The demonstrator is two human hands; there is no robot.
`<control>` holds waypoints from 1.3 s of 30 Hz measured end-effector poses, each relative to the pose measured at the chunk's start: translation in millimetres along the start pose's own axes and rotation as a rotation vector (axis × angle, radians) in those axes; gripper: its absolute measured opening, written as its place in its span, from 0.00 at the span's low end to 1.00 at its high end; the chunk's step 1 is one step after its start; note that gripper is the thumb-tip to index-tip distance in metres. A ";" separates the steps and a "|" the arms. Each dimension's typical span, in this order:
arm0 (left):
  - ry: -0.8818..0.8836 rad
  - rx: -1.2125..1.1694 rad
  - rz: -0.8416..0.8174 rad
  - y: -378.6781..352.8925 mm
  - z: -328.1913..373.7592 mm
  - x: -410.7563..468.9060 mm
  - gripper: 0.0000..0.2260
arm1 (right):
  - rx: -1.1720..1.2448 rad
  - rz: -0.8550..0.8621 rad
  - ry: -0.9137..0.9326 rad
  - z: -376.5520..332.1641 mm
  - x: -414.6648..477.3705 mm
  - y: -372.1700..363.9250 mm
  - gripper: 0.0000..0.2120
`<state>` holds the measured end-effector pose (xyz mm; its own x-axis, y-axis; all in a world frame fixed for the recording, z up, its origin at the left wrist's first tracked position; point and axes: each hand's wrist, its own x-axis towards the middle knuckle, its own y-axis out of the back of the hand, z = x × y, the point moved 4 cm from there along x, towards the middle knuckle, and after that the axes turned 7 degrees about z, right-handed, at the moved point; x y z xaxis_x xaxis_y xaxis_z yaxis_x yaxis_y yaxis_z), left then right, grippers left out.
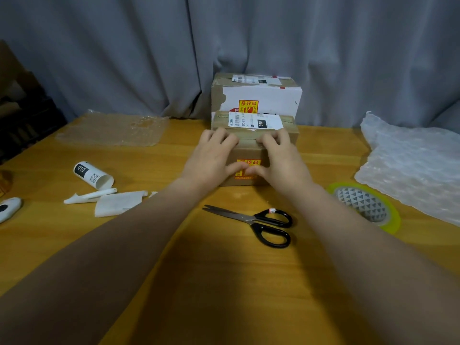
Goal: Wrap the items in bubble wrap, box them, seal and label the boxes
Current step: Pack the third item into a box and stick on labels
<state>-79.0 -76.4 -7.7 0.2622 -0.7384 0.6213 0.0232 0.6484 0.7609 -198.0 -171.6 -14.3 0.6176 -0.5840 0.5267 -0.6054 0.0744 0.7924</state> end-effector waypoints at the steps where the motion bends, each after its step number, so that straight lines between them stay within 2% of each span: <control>1: 0.000 -0.007 -0.001 1.0 0.0 0.7 0.21 | 0.021 0.009 -0.010 -0.2 0.3 0.5 0.26; 5: -0.004 -0.025 -0.054 6.6 0.4 1.8 0.19 | 0.051 0.033 -0.037 -2.5 -1.1 2.5 0.19; 10: -0.025 0.017 -0.049 20.2 2.8 -13.8 0.20 | 0.034 0.037 -0.021 -19.5 -17.5 9.0 0.20; 13: -0.026 0.031 -0.009 32.8 1.1 -29.3 0.21 | -0.014 0.024 0.009 -34.5 -28.8 10.0 0.25; 16: -0.038 0.104 -0.079 31.4 4.0 -39.3 0.27 | -0.161 -0.004 0.000 -46.8 -34.6 2.9 0.34; 18: -0.054 0.159 -0.113 28.9 5.3 -39.4 0.28 | -0.205 -0.018 -0.005 -50.7 -34.4 2.0 0.37; 22: -0.072 0.113 -0.124 37.2 1.4 -31.3 0.19 | -0.215 -0.040 0.029 -51.6 -32.7 11.0 0.28; 25: -0.065 0.044 -0.086 55.1 -10.7 -36.0 0.13 | -0.356 -0.089 -0.029 -58.1 -27.8 16.3 0.23; 27: 0.000 0.073 -0.022 71.0 -31.1 -47.1 0.16 | -0.480 -0.084 -0.049 -70.1 -24.8 21.0 0.27; 29: 0.157 0.196 -0.031 85.4 -63.9 -61.4 0.20 | -0.484 0.020 0.020 -86.8 -24.9 24.1 0.29; 31: 0.390 0.371 -0.168 95.8 -102.6 -76.9 0.25 | -0.389 0.098 0.110 -105.0 -28.4 22.4 0.26; 33: 0.613 0.445 -0.346 99.7 -137.4 -93.2 0.31 | -0.304 0.087 0.170 -121.8 -32.1 13.9 0.22; 35: 0.730 0.358 -0.439 93.5 -160.6 -105.6 0.31 | -0.250 0.065 0.214 -135.3 -35.9 4.2 0.21; 36: 0.764 0.270 -0.427 88.2 -168.3 -109.4 0.28 | -0.221 0.063 0.231 -139.8 -38.3 -0.1 0.21; 39: 0.784 0.113 -0.272 78.7 -171.8 -110.8 0.20 | -0.119 0.073 0.249 -144.5 -46.2 -10.4 0.19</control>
<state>59.6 88.3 -48.8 0.8572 -0.4971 0.1347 0.0968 0.4125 0.9058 -147.7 -28.7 -2.4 0.6877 -0.3586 0.6313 -0.5985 0.2123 0.7725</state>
